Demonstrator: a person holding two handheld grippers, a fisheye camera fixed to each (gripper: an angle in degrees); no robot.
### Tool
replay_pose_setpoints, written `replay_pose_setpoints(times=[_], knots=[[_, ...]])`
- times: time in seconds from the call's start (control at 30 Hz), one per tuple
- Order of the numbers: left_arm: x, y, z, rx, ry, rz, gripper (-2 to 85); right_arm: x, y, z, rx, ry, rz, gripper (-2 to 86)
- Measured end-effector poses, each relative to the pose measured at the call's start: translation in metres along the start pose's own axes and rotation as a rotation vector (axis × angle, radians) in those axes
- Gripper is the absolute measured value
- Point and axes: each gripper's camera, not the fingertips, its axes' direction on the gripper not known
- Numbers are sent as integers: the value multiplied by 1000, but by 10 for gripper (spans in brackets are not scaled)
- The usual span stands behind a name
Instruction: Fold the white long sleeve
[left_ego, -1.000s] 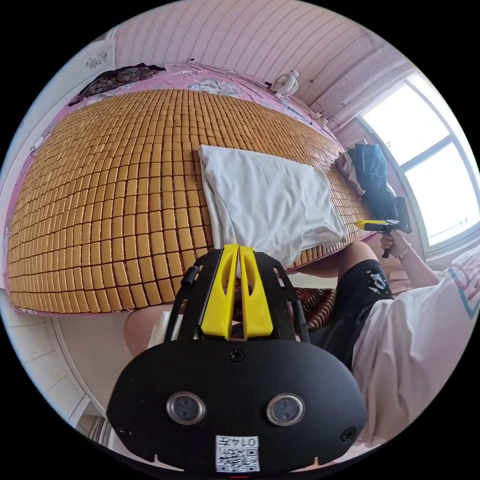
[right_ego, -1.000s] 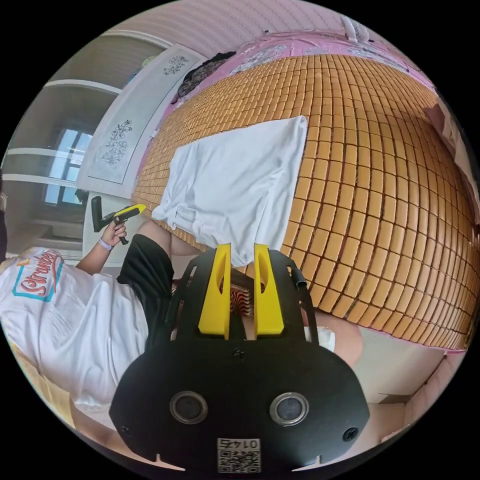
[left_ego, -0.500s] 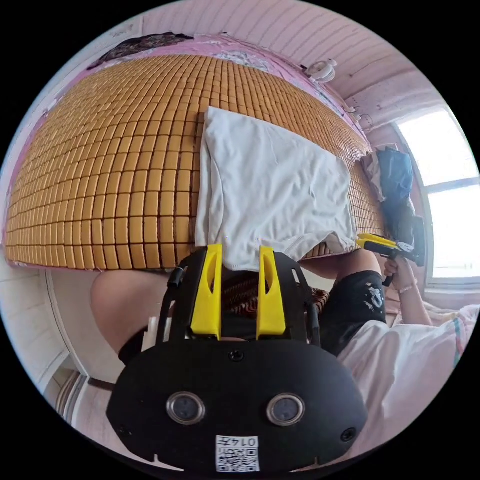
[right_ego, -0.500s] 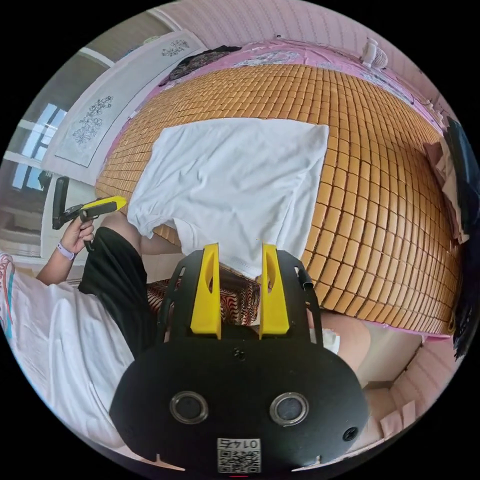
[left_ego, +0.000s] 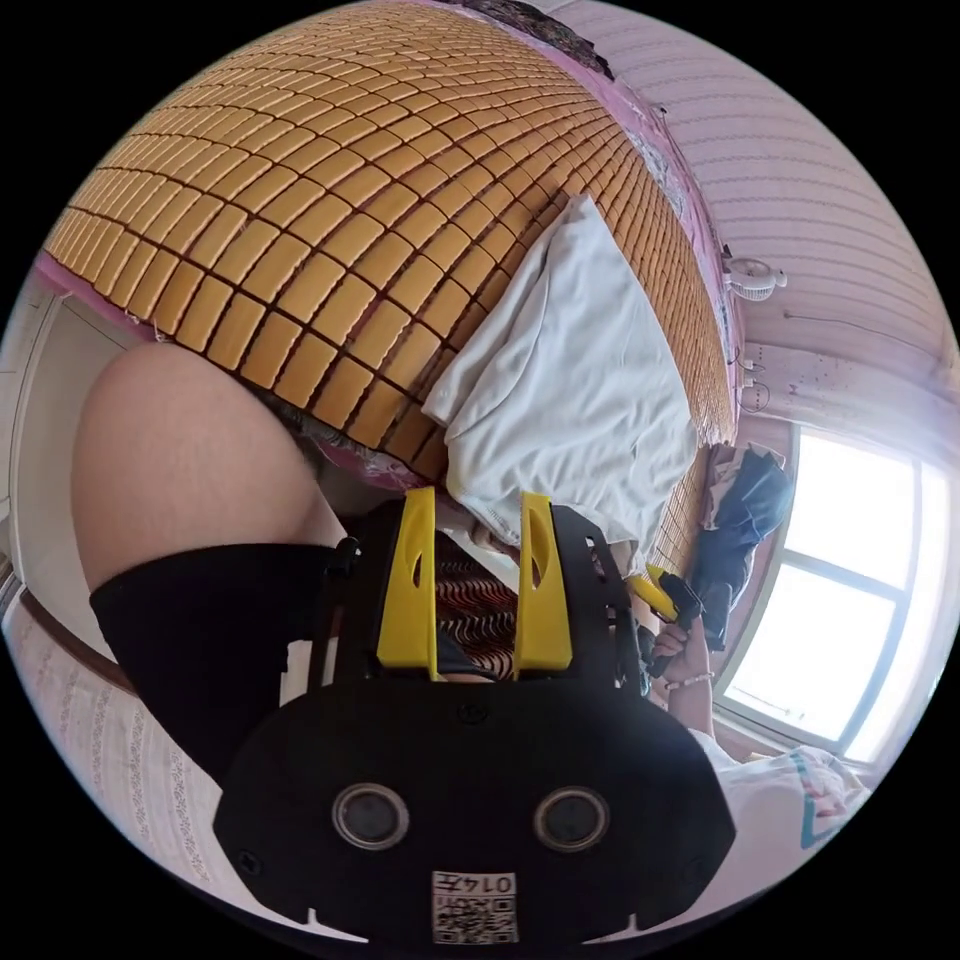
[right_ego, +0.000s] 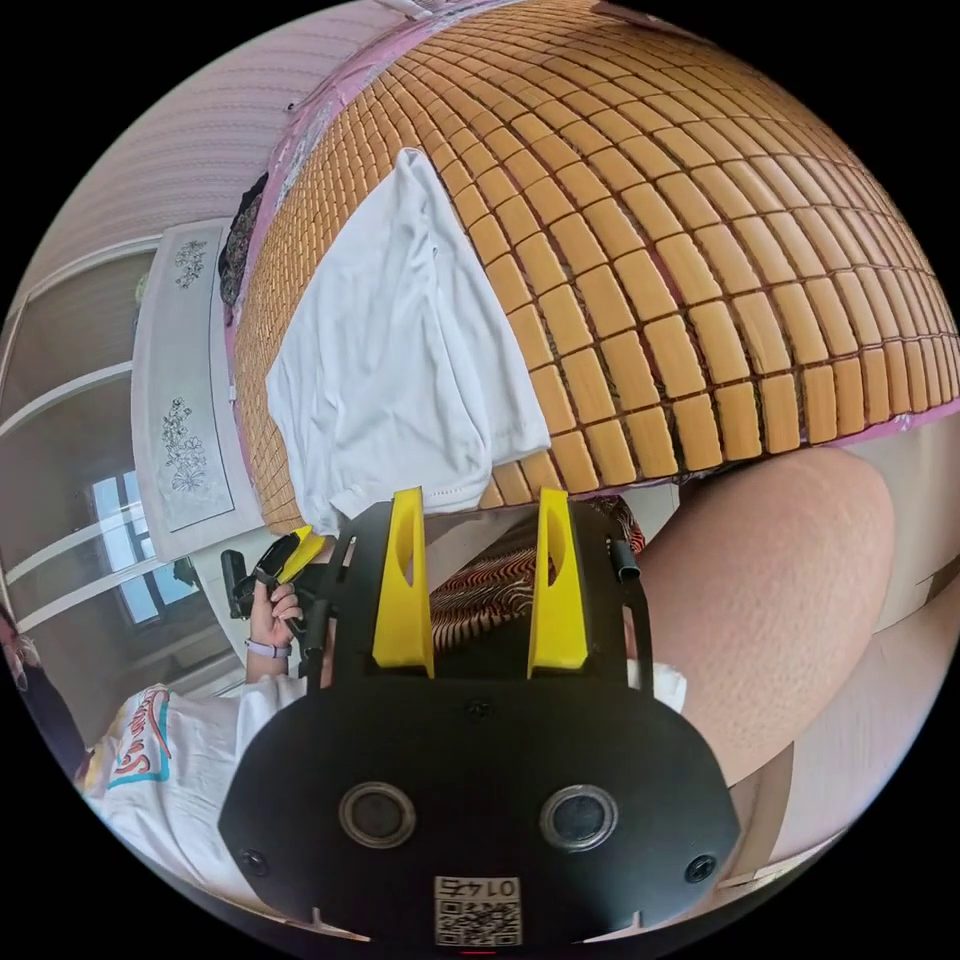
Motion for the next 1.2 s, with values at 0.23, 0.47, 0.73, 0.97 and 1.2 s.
replay_pose_setpoints(times=[0.23,0.47,0.73,0.97,1.2], knots=[[-19,-21,8,-22,-32,-43,127,16,0,1,-6,11,-3,116],[1,-17,-4,-36,-94,148,6,22,8,-1,3,-53,-47,34],[36,-31,-66,33,135,327,-8,-8,-4,-53,97,-259,-212,14],[56,-69,-83,81,143,392,-10,-32,-34,-93,195,-270,-275,13],[20,-66,-63,-4,249,274,-10,6,-26,-58,121,-294,-133,12]])
